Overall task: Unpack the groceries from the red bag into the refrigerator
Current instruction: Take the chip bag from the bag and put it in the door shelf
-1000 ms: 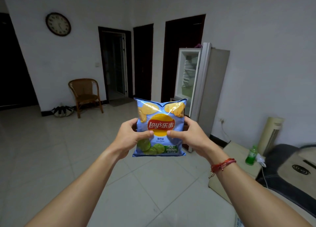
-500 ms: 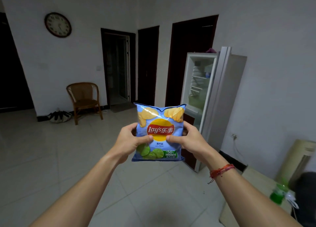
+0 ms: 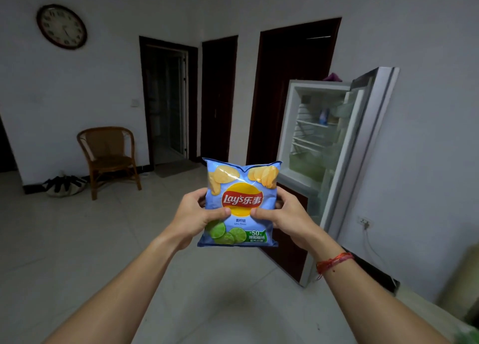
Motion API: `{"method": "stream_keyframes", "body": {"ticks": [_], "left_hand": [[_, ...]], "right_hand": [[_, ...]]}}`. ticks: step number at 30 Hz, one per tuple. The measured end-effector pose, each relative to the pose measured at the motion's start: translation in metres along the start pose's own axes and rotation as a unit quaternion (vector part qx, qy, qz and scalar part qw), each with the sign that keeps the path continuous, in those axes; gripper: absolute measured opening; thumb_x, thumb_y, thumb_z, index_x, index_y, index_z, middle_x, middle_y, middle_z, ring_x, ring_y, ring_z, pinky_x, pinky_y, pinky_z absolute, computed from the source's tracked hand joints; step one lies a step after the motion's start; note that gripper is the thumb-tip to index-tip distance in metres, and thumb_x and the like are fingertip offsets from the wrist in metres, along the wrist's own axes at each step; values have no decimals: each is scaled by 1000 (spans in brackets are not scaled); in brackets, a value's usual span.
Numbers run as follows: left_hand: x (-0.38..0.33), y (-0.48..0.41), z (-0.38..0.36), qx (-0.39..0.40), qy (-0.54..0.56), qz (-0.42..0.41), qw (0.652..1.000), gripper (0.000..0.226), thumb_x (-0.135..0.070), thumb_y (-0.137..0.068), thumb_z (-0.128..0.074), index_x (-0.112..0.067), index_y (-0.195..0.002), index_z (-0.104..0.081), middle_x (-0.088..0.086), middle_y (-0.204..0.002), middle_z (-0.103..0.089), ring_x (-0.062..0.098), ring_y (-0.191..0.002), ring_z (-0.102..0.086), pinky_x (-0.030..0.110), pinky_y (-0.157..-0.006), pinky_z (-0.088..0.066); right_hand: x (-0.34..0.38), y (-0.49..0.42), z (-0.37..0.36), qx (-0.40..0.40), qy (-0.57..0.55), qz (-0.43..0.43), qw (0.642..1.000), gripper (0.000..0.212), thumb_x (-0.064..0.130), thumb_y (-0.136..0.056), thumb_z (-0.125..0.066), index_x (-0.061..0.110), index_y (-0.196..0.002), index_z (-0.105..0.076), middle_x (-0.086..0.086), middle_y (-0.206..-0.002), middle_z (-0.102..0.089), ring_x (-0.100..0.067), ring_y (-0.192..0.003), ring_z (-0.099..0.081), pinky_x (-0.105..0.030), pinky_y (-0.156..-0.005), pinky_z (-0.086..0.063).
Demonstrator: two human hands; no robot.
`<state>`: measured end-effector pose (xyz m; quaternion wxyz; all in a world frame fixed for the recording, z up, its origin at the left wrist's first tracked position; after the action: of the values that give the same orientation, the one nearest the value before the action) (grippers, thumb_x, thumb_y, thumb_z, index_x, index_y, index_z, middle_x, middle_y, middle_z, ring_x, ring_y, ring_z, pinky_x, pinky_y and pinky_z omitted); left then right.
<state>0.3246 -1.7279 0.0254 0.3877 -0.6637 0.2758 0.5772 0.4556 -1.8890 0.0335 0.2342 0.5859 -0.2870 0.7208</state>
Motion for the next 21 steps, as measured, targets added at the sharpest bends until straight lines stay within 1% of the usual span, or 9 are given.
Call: {"method": "stream_keyframes", "body": {"ticks": [3, 8, 12, 15, 19, 21], "left_hand": [[11, -60, 17, 15, 8, 4, 1000, 39, 3, -73, -81, -4, -109, -66, 8, -98, -76, 24, -88, -75, 29, -66, -60], [23, -156, 40, 32, 18, 3, 999, 42, 6, -72, -81, -3, -110, -66, 11, -101, -76, 26, -89, -75, 32, -69, -61], [35, -220, 46, 47, 22, 3, 999, 43, 6, -71, -81, -3, -110, -66, 10, -100, -76, 27, -90, -74, 33, -71, -61], [48, -266, 48, 57, 24, 6, 998, 43, 4, -71, -82, -3, -111, -66, 10, -101, -76, 27, -91, -74, 36, -73, -61], [71, -325, 46, 63, 24, 13, 998, 43, 4, -71, -82, -3, -110, -66, 9, -99, -77, 26, -89, -75, 32, -70, -61], [81, -356, 43, 69, 22, 16, 997, 43, 4, -71, -82, -4, -111, -66, 8, -100, -77, 26, -89, -75, 32, -70, -61]], "right_hand": [[-5, -57, -6, -10, -2, -6, 1000, 47, 2, -78, -84, 13, -119, -65, -4, -106, -78, -21, -97, -76, -33, -79, -63], [-8, -143, -9, -30, -11, -11, 999, 46, -2, -78, -83, 13, -119, -66, -2, -101, -79, -19, -93, -77, -27, -73, -61], [-16, -200, -1, -48, -14, -17, 999, 46, -1, -78, -83, 14, -118, -66, -2, -102, -79, -19, -92, -77, -27, -71, -61], [-27, -243, 6, -55, -19, -21, 998, 47, -2, -78, -83, 14, -119, -66, -2, -102, -79, -19, -93, -77, -28, -73, -61], [-48, -298, 19, -61, -22, -24, 998, 48, -3, -78, -83, 13, -120, -65, -2, -104, -79, -20, -95, -76, -31, -78, -62], [-57, -326, 28, -64, -25, -25, 997, 48, -3, -78, -83, 13, -120, -66, -3, -104, -79, -21, -95, -77, -31, -77, -62]]}}
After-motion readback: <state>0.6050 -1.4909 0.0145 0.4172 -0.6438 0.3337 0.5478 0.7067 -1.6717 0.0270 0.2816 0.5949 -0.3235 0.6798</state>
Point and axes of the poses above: each hand's wrist, its own y-axis away from the middle knuckle, its own z-axis out of the back of the hand, x = y × z, the point moved 6 cm from there along -y, towards the middle knuckle
